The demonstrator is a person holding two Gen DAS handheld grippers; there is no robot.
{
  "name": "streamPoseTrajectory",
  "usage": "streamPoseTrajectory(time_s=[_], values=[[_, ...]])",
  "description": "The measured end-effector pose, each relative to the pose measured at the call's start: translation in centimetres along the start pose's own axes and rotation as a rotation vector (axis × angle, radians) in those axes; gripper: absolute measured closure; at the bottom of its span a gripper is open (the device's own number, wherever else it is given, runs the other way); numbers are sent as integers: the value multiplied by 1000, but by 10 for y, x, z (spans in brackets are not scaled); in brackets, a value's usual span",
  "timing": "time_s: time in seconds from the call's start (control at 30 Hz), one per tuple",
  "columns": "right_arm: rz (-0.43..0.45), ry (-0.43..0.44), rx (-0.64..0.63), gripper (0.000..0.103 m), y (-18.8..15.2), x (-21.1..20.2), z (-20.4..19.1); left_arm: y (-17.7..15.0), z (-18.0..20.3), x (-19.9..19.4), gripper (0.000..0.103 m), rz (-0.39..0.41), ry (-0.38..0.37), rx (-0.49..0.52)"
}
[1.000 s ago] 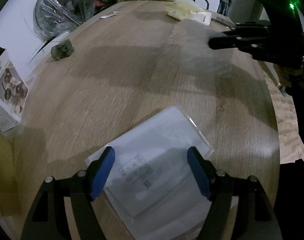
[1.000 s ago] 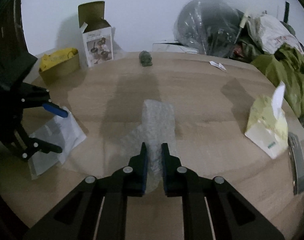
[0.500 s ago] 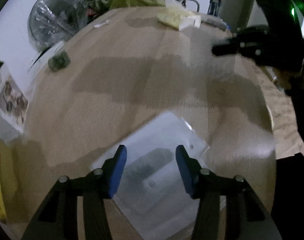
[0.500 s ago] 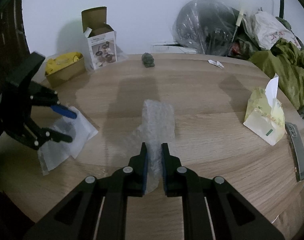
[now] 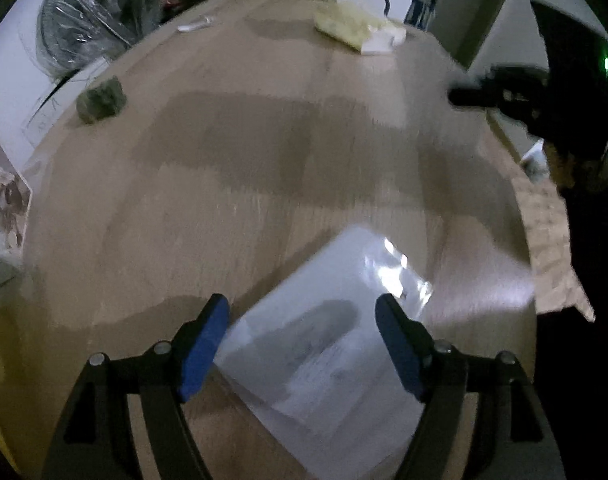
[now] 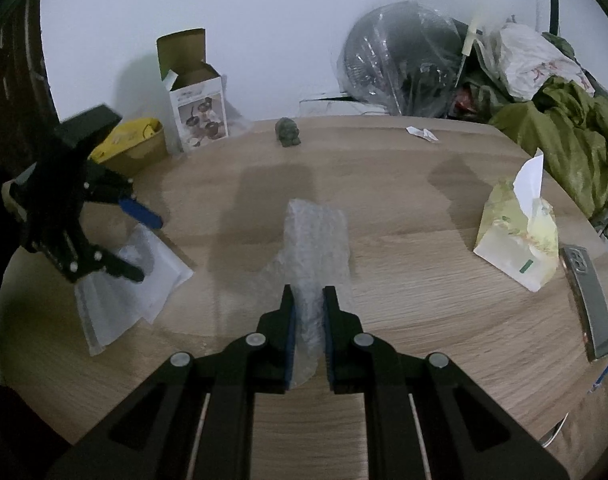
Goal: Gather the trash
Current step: 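Lift bubble-wrap sheet with right gripper while left closes on clear bag, then carry bubble wrap with right gripper while left carries clear bag over cream bucket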
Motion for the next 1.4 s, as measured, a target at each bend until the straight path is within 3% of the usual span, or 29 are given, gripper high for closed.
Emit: streamPoseTrajectory(time_s=[0.23, 0.37, 0.47, 0.57, 0.77, 1.23, 1.4], values=[[17, 0, -1, 92, -1, -9, -1, -8, 10, 1, 31, 29, 83, 62], [23, -2, 3, 92, -5, -14, -3, -14, 18, -4, 55, 77, 93, 29], [28, 0, 7, 92, -8, -18, -4, -24, 30, -6, 82, 103, 115, 30], [33, 6, 8, 92, -12, -22, -7, -31, 43, -8, 90, 120, 141, 19], [46, 5, 12, 92, -25, -38, -13, -41, 71, -22, 93, 196, 123, -34], [75, -48, 50, 92, -82, -94, -9, -42, 154, -50, 93, 392, 115, -40], [62, -73, 57, 92, -103, -108, -4, -39, 172, -50, 93, 444, 49, -79]])
Point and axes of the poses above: each gripper's, at about its wrist camera, not at the fingertips, and x roughly the way its jaws point, z to its right, y to its top, the point moved 3 cm from there along x, roughly the way its jaws point, and after that the axes turned 11 degrees about -x, right-handed, at the moved point
